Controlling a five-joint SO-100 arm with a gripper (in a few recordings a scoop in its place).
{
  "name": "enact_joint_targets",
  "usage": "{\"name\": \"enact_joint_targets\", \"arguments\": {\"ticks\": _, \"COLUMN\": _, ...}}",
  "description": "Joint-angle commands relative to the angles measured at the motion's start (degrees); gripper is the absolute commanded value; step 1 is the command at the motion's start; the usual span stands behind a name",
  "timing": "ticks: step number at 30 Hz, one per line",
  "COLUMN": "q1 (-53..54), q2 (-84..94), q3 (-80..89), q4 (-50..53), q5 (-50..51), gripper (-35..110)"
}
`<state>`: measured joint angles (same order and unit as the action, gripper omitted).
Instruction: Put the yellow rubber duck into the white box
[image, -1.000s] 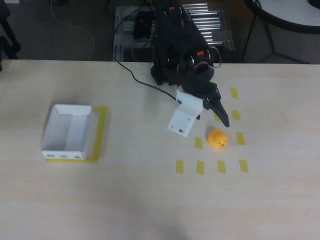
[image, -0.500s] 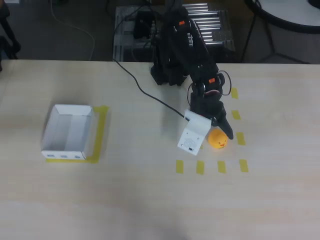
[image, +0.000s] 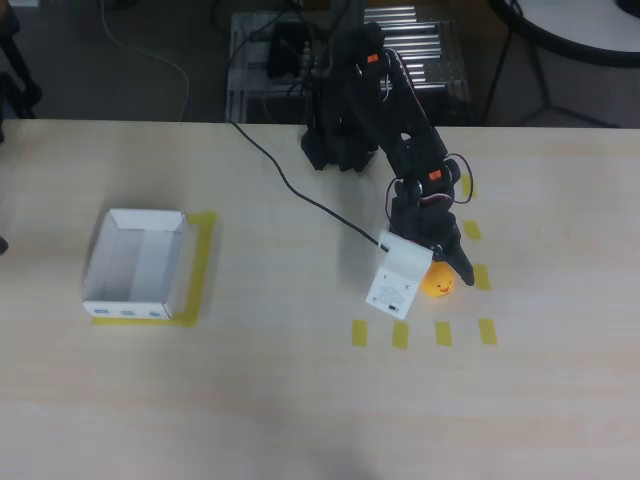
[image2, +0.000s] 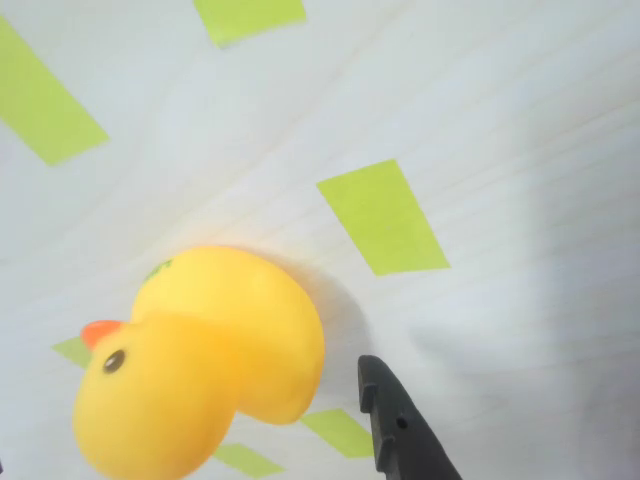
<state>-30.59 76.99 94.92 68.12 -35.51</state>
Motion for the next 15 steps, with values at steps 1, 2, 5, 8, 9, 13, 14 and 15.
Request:
{"name": "enact_joint_targets", "arguments": {"ticks": 1, "q1": -1.85, "q2": 0.26, "q3": -5.98, "q4": -1.14, "q5": 0.26, "gripper": 49}}
{"name": "enact_joint_targets", "arguments": {"ticks": 2, "q1": -1.93, "q2": -0.09, "q3": -5.98, "q4": -1.32, "q5": 0.26, "gripper": 49}}
{"name": "enact_joint_targets", "arguments": {"ticks": 5, "q1": -2.02, "q2": -1.32, "q3": -6.42, "q4": -1.93, "q5": 0.44, "gripper": 49}}
{"name": "enact_joint_targets", "arguments": {"ticks": 8, "q1": -1.85, "q2": -3.08, "q3": -7.82, "q4": -2.2, "q5": 0.7, "gripper": 48}}
{"name": "enact_joint_targets", "arguments": {"ticks": 9, "q1": -1.85, "q2": -3.69, "q3": -8.35, "q4": -2.29, "q5": 0.79, "gripper": 48}}
{"name": "enact_joint_targets", "arguments": {"ticks": 13, "q1": -1.76, "q2": -5.01, "q3": -9.93, "q4": -3.08, "q5": 1.49, "gripper": 44}}
{"name": "enact_joint_targets", "arguments": {"ticks": 14, "q1": -1.76, "q2": -5.19, "q3": -10.28, "q4": -3.25, "q5": 1.67, "gripper": 42}}
{"name": "enact_joint_targets", "arguments": {"ticks": 15, "q1": -1.85, "q2": -5.36, "q3": -10.55, "q4": -3.43, "q5": 1.76, "gripper": 41}}
